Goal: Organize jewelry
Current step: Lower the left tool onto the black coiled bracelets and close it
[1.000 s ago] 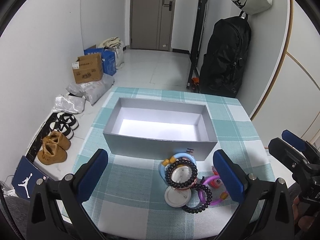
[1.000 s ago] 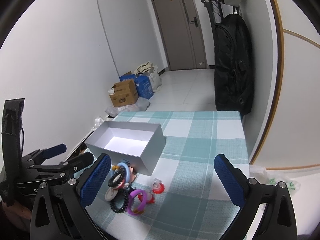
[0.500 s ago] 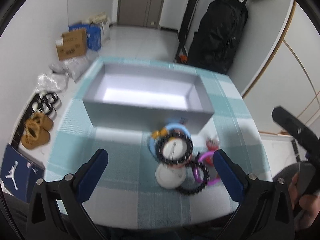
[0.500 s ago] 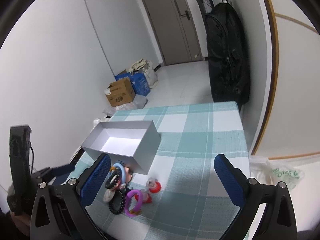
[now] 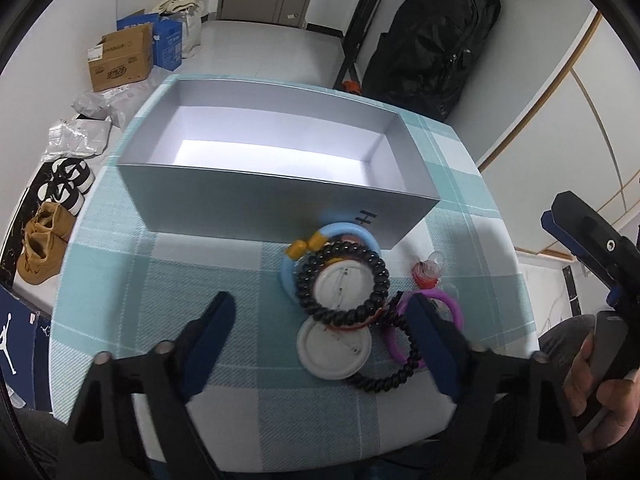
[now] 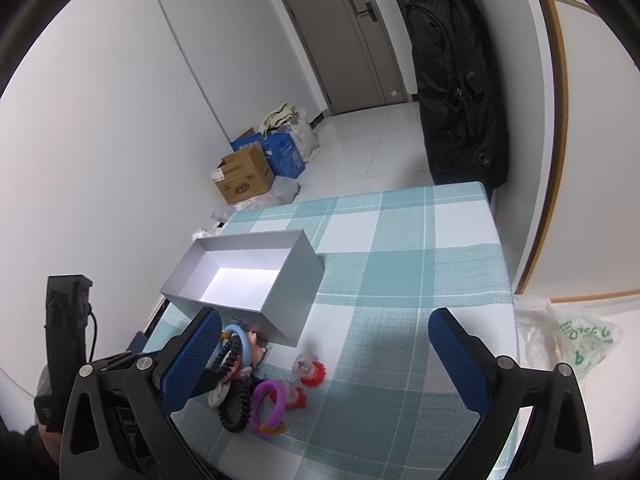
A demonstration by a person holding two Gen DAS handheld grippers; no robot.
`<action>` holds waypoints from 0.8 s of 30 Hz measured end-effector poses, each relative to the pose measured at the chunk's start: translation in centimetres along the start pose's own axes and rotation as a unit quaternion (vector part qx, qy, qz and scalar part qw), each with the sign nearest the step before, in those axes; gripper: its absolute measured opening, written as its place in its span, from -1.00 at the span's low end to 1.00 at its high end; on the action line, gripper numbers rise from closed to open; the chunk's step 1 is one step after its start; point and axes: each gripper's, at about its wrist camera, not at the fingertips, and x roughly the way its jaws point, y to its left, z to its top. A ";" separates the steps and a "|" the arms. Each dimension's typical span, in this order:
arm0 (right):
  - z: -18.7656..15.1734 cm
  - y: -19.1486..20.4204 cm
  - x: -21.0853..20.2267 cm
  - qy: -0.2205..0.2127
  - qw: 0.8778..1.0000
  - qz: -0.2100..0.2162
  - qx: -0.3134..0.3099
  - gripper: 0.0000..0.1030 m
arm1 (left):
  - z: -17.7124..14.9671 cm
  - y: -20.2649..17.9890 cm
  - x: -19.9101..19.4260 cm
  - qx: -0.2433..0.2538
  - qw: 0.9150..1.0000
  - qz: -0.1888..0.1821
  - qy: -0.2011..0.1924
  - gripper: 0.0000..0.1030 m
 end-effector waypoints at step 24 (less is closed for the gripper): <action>0.2 -0.4 0.2 0.008 1.000 0.010 0.021 1.00 | 0.3 -0.4 0.5 -0.002 0.999 -0.023 0.038 -0.54</action>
